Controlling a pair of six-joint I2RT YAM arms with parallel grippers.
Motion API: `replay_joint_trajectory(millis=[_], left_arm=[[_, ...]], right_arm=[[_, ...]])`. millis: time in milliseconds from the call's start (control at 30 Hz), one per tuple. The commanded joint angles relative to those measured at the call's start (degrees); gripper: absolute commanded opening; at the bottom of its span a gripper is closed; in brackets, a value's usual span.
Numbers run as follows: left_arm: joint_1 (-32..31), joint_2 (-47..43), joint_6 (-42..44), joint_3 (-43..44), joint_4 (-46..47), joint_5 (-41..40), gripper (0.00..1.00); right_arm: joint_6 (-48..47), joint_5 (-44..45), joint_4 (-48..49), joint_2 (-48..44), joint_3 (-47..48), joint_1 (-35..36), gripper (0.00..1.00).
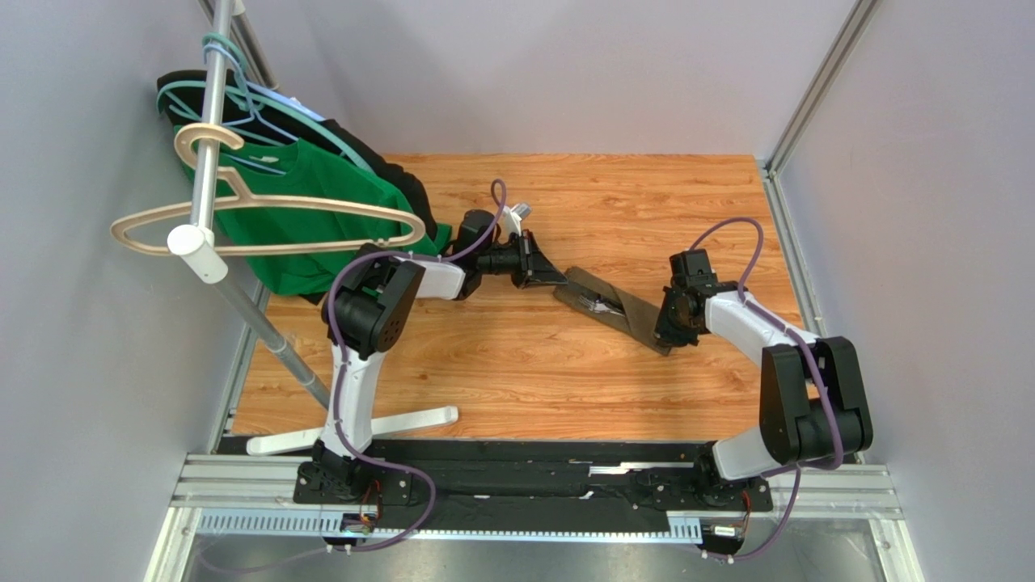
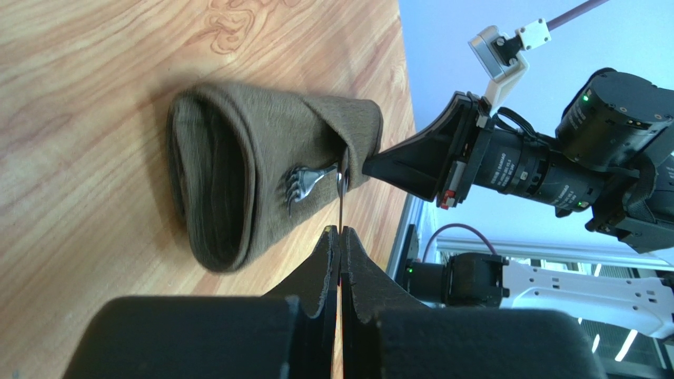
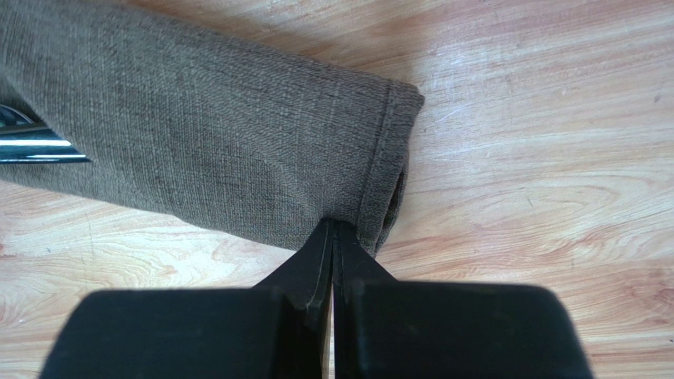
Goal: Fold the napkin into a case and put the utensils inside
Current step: Insert the knife into the folded napkin.
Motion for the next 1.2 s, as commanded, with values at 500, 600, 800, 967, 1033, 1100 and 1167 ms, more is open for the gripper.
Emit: replay_joint_trajectory(millis=[500, 600, 800, 967, 1033, 1100, 1167], left_arm=[[-1.37, 3.74, 15.02, 11.65, -18.55, 5.96, 0.0], [-1.37, 3.13, 15.72, 12.18, -20.75, 5.52, 0.0], [-1.37, 2.6, 15.99, 12.53, -23.21, 6.05, 0.0], [-1.37, 1.98, 15.29, 12.18, -24.54, 5.79, 0.0], [-1.37, 1.81, 15.02, 11.92, -24.1, 5.96, 0.0], [-1.37, 1.81, 14.93, 11.39, -23.92, 6.13, 0.0], [-1.37, 1.98, 15.02, 11.56, -24.27, 6.22, 0.0]], right_arm=[[-0.74, 0.29, -3.4, -0.54, 5.62, 0.8, 0.0], [-1.0, -4.28, -1.83, -2.92, 7.91, 0.89, 0.01], [-1.0, -10.08, 0.2, 5.58, 18.53, 1.07, 0.16], [-4.33, -14.02, 0.29, 19.27, 31.36, 1.86, 0.22], [-5.21, -16.4, -0.68, 21.58, 34.88, 2.12, 0.24], [-6.36, -17.9, 0.54, 23.52, 35.34, 2.56, 0.26], [-7.58, -19.31, 1.34, 24.92, 35.43, 2.74, 0.27]])
